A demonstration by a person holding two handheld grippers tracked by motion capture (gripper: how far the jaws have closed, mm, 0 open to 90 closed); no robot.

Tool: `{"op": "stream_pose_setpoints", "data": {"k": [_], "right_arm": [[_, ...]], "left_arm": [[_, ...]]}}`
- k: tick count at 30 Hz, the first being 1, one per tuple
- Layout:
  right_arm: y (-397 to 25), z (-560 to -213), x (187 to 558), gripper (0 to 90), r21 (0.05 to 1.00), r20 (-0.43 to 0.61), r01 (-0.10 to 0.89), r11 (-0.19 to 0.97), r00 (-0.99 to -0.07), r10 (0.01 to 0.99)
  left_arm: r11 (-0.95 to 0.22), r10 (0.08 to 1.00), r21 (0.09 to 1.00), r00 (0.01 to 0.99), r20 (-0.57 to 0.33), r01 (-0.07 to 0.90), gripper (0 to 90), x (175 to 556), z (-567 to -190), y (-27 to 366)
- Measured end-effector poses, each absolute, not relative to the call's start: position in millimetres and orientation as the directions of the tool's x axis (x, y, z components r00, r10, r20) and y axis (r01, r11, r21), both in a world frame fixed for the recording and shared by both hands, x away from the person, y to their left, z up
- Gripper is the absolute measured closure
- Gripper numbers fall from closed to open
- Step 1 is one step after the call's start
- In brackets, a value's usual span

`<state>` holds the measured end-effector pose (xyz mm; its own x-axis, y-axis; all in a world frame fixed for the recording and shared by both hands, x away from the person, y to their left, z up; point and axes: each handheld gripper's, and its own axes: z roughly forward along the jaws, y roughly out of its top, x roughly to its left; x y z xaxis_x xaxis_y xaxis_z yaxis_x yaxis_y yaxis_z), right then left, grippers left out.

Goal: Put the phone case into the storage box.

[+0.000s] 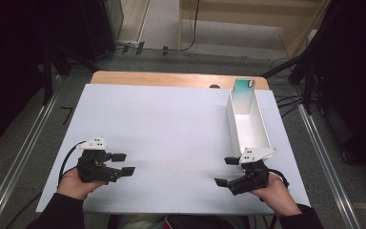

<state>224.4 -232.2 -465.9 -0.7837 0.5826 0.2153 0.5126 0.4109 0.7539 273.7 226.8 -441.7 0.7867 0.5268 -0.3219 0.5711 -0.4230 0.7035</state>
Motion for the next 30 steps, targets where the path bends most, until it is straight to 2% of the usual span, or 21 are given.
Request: {"op": "stream_pose_setpoints", "data": {"k": [30], "right_arm": [[-234.9, -468.2, 221.6, 13.4, 0.748, 0.209, 0.513, 0.421, -0.784, 0.585]], "left_arm": [[-0.425, 0.525, 0.704, 0.789, -0.321, 0.569, 29.3, 273.5, -441.8, 226.7]]}}
